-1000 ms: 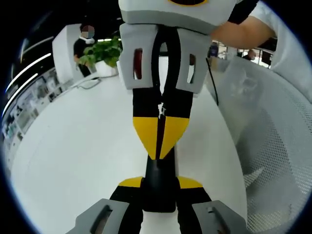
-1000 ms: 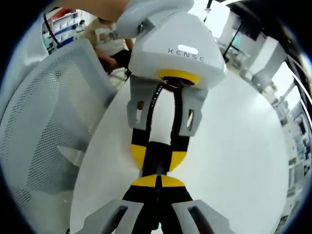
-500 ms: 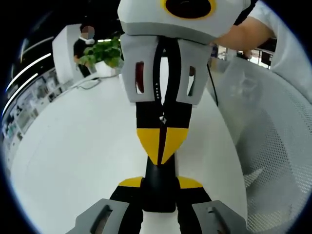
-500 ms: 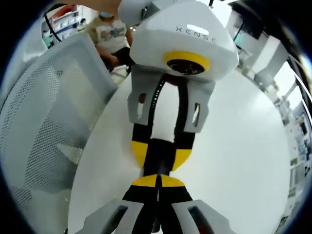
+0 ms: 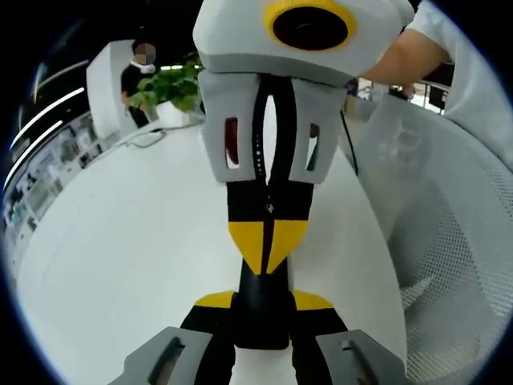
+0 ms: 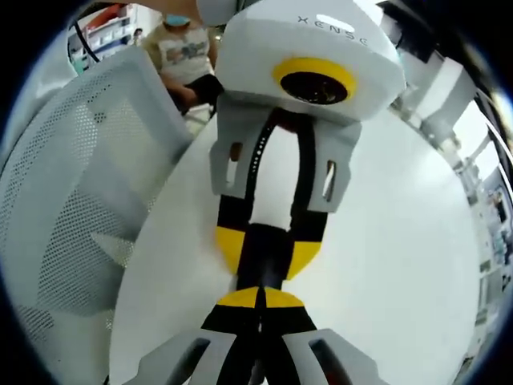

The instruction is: Press the specified remote control buttons in sequence, fully releasing each button before pressing the next.

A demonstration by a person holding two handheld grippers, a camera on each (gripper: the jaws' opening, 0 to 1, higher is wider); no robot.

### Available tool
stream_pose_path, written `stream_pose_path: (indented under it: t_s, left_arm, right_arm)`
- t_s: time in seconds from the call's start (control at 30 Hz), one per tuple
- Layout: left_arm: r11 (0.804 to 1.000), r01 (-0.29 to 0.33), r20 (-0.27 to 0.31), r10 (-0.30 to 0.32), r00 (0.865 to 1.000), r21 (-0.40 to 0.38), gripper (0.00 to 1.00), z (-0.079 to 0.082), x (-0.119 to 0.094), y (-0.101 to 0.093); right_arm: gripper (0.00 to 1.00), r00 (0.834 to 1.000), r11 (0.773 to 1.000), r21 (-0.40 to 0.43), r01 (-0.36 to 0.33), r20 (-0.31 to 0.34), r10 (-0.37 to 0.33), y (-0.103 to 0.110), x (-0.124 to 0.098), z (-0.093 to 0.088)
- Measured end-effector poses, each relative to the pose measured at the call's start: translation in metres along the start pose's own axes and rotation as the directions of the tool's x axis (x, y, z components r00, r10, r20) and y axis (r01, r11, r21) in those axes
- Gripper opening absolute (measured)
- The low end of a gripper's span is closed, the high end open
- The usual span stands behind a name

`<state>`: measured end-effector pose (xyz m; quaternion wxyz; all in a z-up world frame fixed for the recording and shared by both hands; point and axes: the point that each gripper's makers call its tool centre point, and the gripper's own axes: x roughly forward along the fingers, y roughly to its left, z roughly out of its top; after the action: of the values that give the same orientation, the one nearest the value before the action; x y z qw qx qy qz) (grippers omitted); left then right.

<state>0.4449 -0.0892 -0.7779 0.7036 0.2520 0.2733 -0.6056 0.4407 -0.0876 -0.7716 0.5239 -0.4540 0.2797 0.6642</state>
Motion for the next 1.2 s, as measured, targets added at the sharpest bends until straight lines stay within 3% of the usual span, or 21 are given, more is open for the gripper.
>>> stream_pose_path:
  t_s: [0.4,1.2]
  left_arm:
    - [1.000,0.002,0.008,-0.002,1.000,-0.003,0.24,-0.0005,0.0001,0.0005]
    - [1.000,0.000,0.001,0.000,1.000,-0.001,0.24,0.0004,0.0000,-0.0008]
  right_arm:
    - [0.00,1.000,1.000,-0.021,0.006,-0.031,-0.007,0.0005,0.0020,-0.0001]
    - [0.00,1.000,0.999,0.043,-0.004,-0.002,0.004,-0.0001,0.0014,-0.0009]
